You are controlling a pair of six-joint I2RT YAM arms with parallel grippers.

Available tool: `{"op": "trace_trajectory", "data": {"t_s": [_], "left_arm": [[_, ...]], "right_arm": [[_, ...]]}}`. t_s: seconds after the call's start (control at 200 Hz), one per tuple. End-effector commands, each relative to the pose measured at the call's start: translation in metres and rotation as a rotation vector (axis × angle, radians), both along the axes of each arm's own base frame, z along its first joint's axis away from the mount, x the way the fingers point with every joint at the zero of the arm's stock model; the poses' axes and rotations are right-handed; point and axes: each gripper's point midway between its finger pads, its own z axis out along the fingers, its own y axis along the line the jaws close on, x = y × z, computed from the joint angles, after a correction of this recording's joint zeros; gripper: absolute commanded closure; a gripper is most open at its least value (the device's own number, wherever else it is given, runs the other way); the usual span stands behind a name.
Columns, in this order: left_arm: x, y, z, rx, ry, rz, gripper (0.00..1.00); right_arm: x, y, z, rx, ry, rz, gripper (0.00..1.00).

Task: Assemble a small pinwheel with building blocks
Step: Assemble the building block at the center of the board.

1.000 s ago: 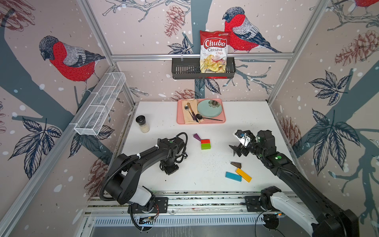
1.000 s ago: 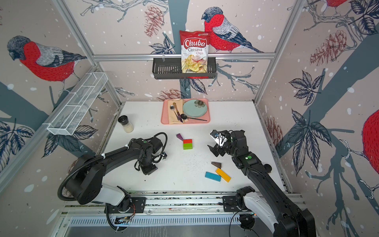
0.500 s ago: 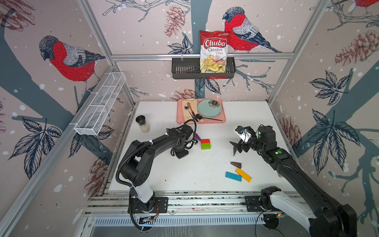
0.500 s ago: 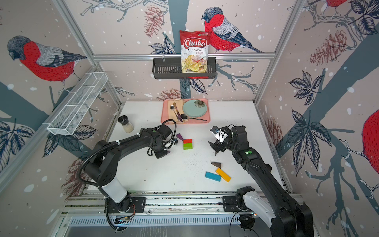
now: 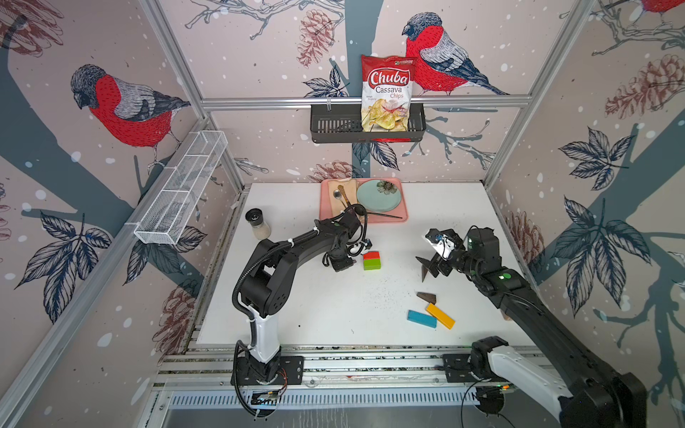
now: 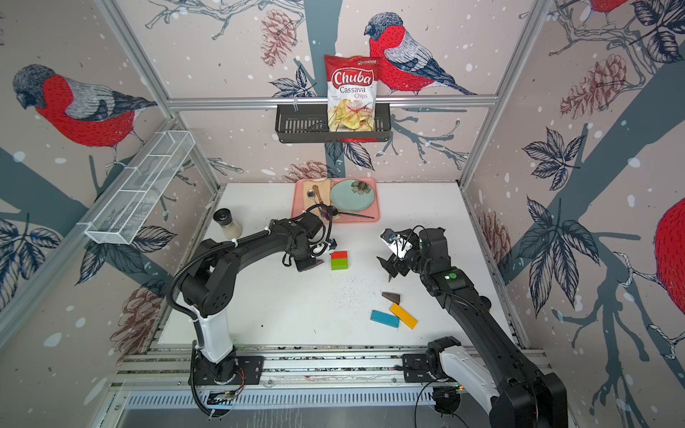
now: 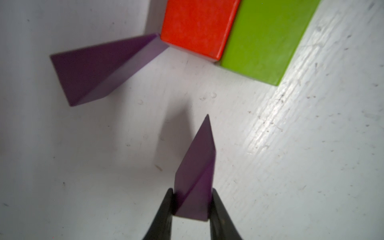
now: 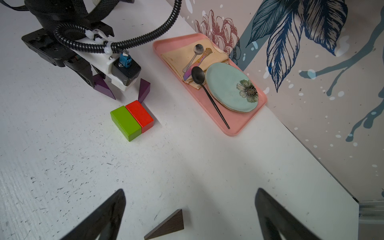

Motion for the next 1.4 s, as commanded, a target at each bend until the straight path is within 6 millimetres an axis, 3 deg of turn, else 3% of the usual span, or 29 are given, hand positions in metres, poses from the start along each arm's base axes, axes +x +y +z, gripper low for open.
{"op": "trace_trajectory", "data": {"t_s": [0.0, 1.396], "left_arm": [[-0.008, -0.007, -0.002, -0.011, 0.038, -0.036, 0.83], [-0.010, -0.028, -0.012, -0.018, 0.080, -0.057, 0.81]], "right_arm": [[-0.002, 0.001, -0.001, 0.007, 0.007, 0.005, 0.04], [-0.005, -0.006, -0.006, 0.006, 0.015, -0.008, 0.04]]}}
